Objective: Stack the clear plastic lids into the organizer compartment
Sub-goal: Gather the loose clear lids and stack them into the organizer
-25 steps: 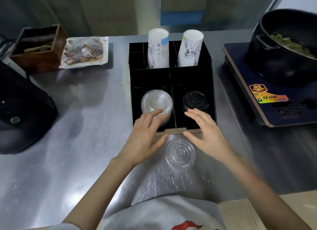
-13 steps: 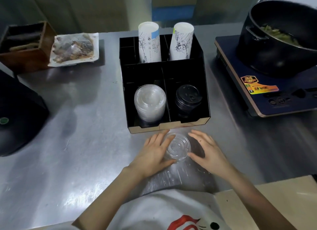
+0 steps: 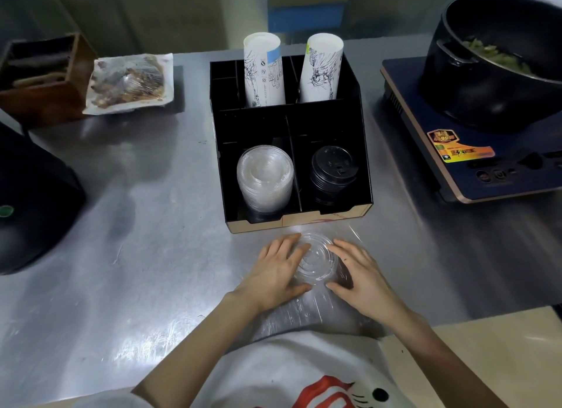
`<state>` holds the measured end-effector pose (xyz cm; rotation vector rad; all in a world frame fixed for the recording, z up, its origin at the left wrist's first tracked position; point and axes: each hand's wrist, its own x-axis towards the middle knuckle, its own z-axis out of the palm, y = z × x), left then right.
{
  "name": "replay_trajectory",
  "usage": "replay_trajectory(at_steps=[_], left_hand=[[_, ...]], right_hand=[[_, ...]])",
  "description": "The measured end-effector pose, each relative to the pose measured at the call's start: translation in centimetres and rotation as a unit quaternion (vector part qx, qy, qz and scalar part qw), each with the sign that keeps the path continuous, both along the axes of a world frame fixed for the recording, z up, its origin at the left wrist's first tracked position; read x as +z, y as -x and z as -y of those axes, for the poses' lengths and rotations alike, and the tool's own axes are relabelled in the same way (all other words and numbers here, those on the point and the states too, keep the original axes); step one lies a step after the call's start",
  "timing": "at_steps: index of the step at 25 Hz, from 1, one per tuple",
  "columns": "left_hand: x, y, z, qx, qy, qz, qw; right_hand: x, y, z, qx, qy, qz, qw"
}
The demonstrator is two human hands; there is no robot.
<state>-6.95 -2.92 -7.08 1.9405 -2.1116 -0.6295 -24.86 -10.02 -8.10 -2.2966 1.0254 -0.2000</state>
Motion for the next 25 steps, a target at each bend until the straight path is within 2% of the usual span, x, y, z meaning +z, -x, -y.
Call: replay_trajectory(at_steps=[6, 17, 22, 25], left_hand=[[-0.4, 0.0, 0.1, 0.01, 0.0, -0.006, 1.0], [-0.2, -0.7, -0.6, 0.036, 0.032, -0.027, 0.998], [0.3, -1.2, -1.7, 0.051, 0.074, -0.047, 0.995], [0.7, -1.8, -2.2, 0.053, 0.089, -0.045, 0.994]], right_hand=[[-0.2, -0.3, -0.1, -0.003, 0.003, 0.012, 1.0], [1.4, -1.3, -0.6, -0.02, -0.077, 0.082, 0.993], [2.9, -2.2, -0.4, -0.103, -0.112, 0.135, 0.979], [3.3, -2.8, -0.4, -0.115, -0.104, 0.142, 0.978]])
